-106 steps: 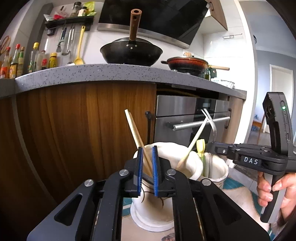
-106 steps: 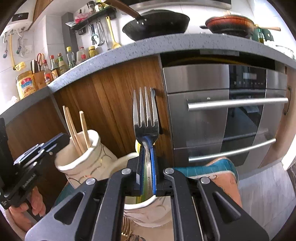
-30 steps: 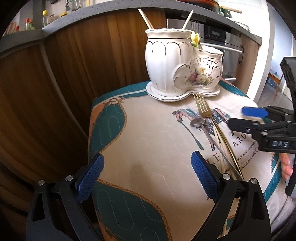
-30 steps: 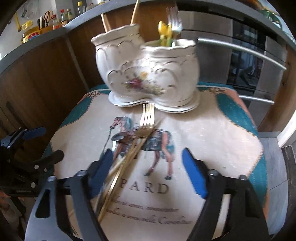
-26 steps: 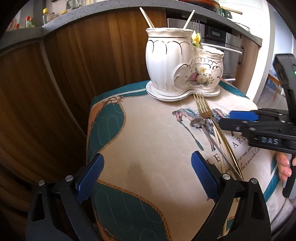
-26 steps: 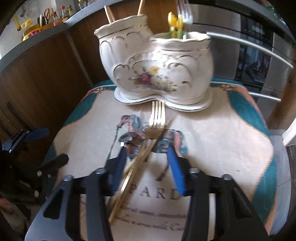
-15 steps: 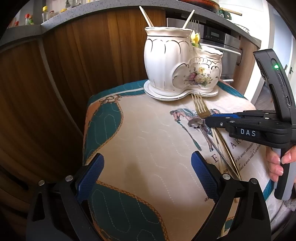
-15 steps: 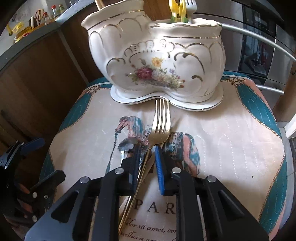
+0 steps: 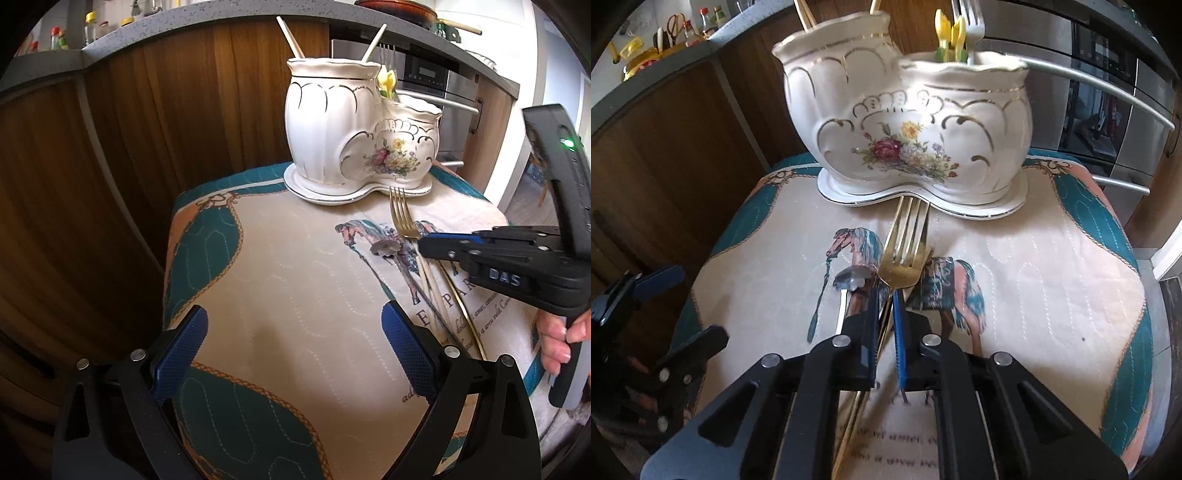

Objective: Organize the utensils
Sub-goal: 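Grasp a gold fork by its handle with the right tool, then grasp a wooden chopstick with the left tool while the right holds the gold fork, then lift the chopstick with the left tool while the right lifts the gold fork toward the holder, then insert the chopstick into the larger cup while the right tool puts the gold fork in the smaller cup, then open both tools to release the chopstick and gold fork in the cups, then withdraw both tools from the holder back over the table, then grasp a silver spoon by its handle with the right tool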

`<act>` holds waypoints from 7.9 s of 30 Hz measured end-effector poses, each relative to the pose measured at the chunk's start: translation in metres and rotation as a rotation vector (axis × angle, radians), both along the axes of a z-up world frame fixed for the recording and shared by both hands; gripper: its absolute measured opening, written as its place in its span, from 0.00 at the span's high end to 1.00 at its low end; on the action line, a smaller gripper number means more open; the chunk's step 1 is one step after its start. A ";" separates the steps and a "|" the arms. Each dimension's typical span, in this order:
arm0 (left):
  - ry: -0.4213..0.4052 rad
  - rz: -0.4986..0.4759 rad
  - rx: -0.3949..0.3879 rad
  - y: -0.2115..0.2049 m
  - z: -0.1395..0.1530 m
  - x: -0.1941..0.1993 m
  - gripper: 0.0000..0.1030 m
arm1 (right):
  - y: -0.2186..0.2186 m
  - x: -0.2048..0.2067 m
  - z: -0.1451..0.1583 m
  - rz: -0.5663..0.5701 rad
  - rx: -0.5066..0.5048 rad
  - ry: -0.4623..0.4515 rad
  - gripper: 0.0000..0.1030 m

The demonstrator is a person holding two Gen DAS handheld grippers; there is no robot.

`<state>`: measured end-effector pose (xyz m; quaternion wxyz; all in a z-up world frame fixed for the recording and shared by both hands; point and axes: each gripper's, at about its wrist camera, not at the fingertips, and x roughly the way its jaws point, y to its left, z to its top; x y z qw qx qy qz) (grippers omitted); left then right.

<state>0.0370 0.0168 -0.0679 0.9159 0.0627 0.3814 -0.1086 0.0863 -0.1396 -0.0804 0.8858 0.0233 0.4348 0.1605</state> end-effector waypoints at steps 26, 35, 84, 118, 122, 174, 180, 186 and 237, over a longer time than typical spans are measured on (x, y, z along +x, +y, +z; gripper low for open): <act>0.158 -0.187 -0.026 -0.039 -0.004 -0.010 0.29 | -0.042 -0.013 -0.011 0.019 -0.073 0.040 0.88; 0.250 -0.244 0.050 -0.063 -0.018 -0.017 0.56 | -0.044 -0.015 -0.011 0.044 -0.069 0.047 0.88; -0.316 -0.135 -0.196 0.004 0.102 0.008 0.95 | -0.060 -0.049 0.088 0.045 0.077 -0.407 0.95; -0.541 -0.136 -0.361 -0.038 0.116 0.135 0.95 | -0.070 0.077 0.136 -0.085 0.151 -0.499 0.95; -0.527 -0.151 -0.328 -0.036 0.110 0.120 0.95 | -0.071 0.076 0.126 -0.082 0.148 -0.472 0.95; -0.386 -0.009 -0.159 -0.003 0.112 0.068 0.12 | -0.088 0.032 0.099 -0.127 0.150 -0.327 0.08; -0.327 0.006 -0.112 0.002 0.100 0.052 0.10 | -0.090 0.013 0.083 -0.130 0.114 -0.276 0.05; -0.273 0.024 -0.076 0.008 0.085 0.038 0.10 | -0.090 0.001 0.065 -0.137 0.091 -0.222 0.05; -0.049 0.055 -0.110 0.031 0.015 0.014 0.09 | 0.025 -0.015 0.003 0.115 -0.072 -0.075 0.97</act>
